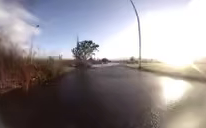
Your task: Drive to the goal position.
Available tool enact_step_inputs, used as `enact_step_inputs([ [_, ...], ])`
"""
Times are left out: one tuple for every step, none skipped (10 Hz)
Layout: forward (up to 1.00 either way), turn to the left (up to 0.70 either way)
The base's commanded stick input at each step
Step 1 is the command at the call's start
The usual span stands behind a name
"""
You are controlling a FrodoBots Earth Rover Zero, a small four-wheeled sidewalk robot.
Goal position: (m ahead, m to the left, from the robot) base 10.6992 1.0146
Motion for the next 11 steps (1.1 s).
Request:
enact_step_inputs([
  [0.45, 0.00],
  [0.45, 0.00],
  [0.45, 0.00],
  [0.45, 0.00],
  [0.45, 0.00],
  [0.45, 0.00],
  [0.45, 0.00],
  [0.45, 0.00],
  [0.45, 0.00],
  [0.45, 0.00],
  [0.45, 0.00],
])
